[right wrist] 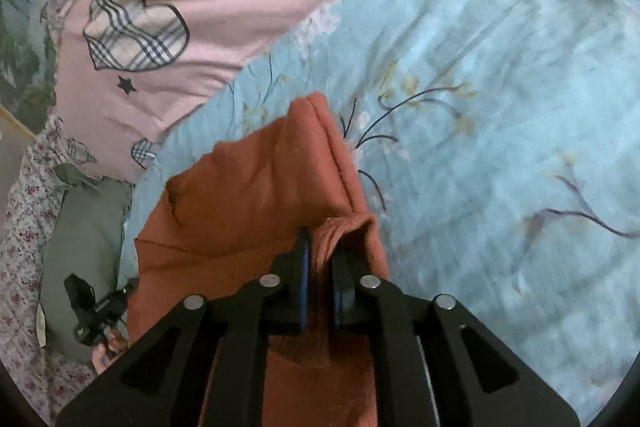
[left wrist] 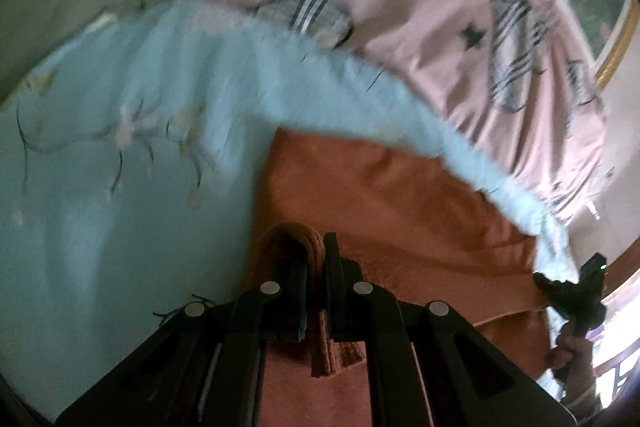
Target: Fold small clothes
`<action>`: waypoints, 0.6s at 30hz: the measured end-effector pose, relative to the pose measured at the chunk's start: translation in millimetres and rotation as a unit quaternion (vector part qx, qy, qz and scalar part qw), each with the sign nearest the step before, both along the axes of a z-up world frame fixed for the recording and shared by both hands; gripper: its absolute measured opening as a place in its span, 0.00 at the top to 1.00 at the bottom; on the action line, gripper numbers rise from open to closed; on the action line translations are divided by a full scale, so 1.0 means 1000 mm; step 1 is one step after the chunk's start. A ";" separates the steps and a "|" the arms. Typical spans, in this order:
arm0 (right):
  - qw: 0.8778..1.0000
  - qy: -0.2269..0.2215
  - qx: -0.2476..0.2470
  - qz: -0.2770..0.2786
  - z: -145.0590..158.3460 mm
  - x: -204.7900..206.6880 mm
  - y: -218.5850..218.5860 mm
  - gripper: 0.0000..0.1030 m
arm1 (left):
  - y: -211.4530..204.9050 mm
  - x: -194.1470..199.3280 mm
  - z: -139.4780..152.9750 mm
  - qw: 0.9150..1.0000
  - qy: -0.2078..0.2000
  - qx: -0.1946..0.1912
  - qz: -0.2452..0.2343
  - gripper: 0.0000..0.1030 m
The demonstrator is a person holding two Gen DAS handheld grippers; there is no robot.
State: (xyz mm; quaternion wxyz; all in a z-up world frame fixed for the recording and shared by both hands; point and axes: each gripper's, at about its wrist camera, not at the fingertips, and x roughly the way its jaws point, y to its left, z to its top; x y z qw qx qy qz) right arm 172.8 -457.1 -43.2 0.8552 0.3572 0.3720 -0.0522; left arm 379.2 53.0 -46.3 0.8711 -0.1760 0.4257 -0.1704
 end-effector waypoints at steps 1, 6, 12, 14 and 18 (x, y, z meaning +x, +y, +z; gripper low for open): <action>1.000 -0.004 -0.024 -0.007 0.008 -0.009 0.004 0.81 | 0.001 -0.001 -0.004 1.000 0.007 -0.001 0.000 0.92; 0.987 -0.042 -0.104 0.114 0.037 -0.034 0.073 0.79 | -0.002 -0.046 0.010 1.000 -0.011 -0.005 -0.014 0.86; 0.954 0.019 -0.132 0.269 -0.002 -0.010 0.149 0.79 | -0.071 -0.099 0.004 0.993 -0.006 0.004 -0.117 0.63; 0.954 0.034 -0.144 0.261 -0.009 0.000 0.147 0.79 | -0.095 -0.103 -0.002 0.990 -0.003 0.039 -0.137 0.60; 0.964 0.046 -0.185 0.186 -0.005 0.027 0.115 0.79 | -0.117 -0.083 -0.005 0.983 -0.013 0.111 -0.146 0.62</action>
